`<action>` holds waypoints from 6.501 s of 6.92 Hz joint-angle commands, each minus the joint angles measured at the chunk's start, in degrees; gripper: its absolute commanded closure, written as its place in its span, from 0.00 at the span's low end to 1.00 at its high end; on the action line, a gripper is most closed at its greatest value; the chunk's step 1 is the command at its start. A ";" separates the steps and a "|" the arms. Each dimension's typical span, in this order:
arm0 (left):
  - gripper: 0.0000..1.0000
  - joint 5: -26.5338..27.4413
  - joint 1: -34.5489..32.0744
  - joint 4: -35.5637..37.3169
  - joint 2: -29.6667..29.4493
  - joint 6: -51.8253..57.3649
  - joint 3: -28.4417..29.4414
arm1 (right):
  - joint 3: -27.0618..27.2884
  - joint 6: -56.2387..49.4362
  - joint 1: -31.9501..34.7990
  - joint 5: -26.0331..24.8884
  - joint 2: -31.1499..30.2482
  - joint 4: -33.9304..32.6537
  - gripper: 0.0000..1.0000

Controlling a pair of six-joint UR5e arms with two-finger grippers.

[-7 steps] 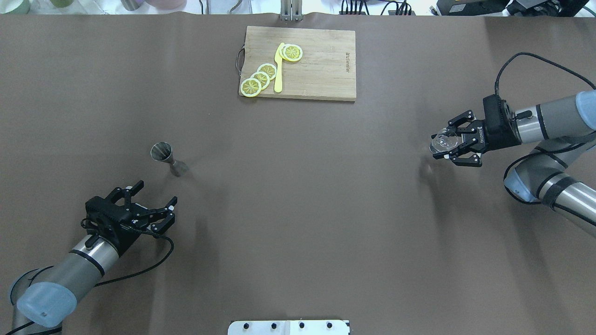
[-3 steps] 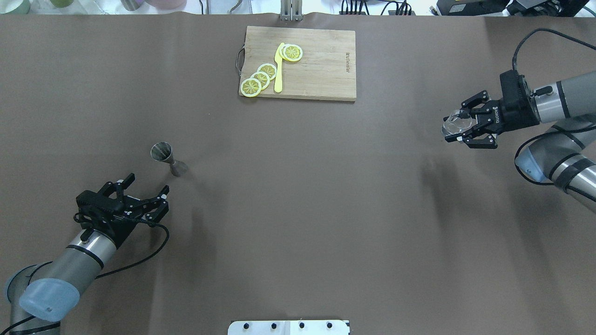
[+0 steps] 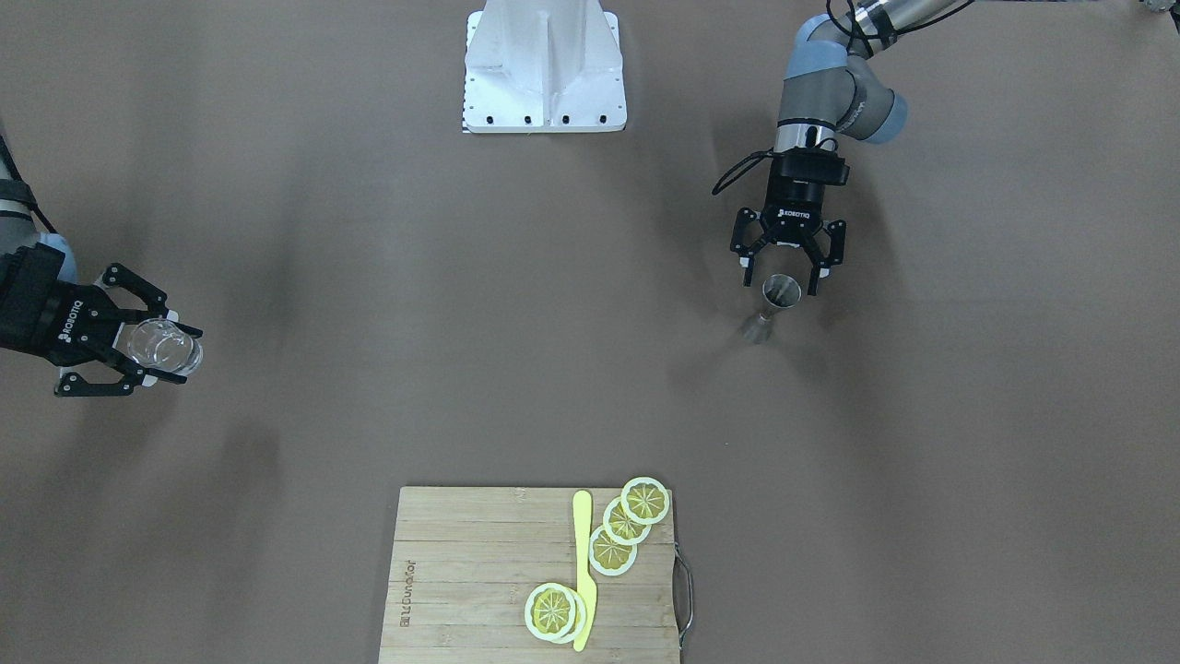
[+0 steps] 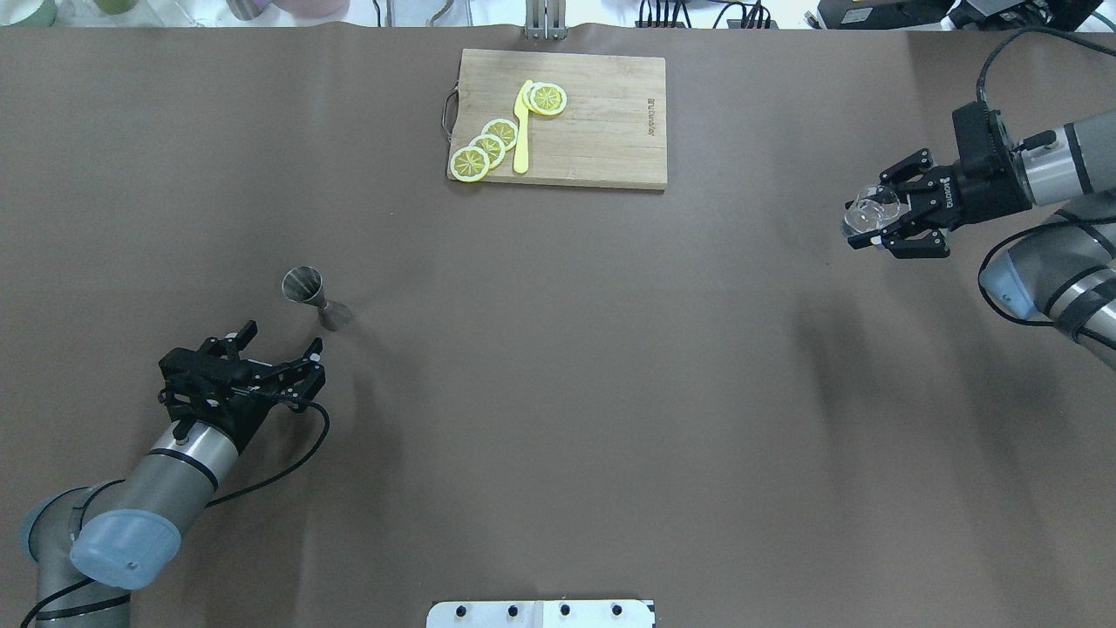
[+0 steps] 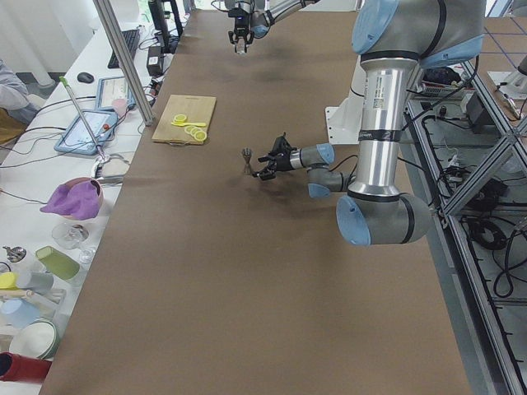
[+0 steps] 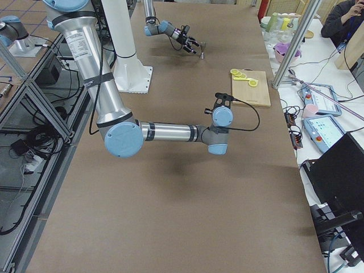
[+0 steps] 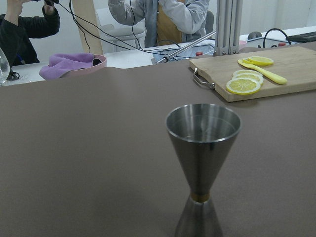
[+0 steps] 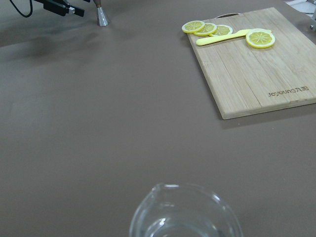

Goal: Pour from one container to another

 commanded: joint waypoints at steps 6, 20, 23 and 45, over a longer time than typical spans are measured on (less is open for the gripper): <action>0.09 -1.30 -5.05 3.46 -7.28 -0.30 5.16 | 3.05 -1.93 -2.44 -9.18 -2.32 -5.87 1.00; 0.56 -0.42 -2.58 3.02 -2.89 -0.03 1.91 | 42.76 -1.93 -2.80 -8.23 -3.12 -45.30 1.00; 0.47 -0.33 -2.76 3.02 -2.89 0.05 2.00 | 43.21 -2.10 -5.97 -8.49 -2.85 -46.22 1.00; 1.00 1.25 -6.01 4.16 -25.47 20.80 0.50 | 53.23 -29.65 -3.08 -14.70 7.23 -82.62 1.00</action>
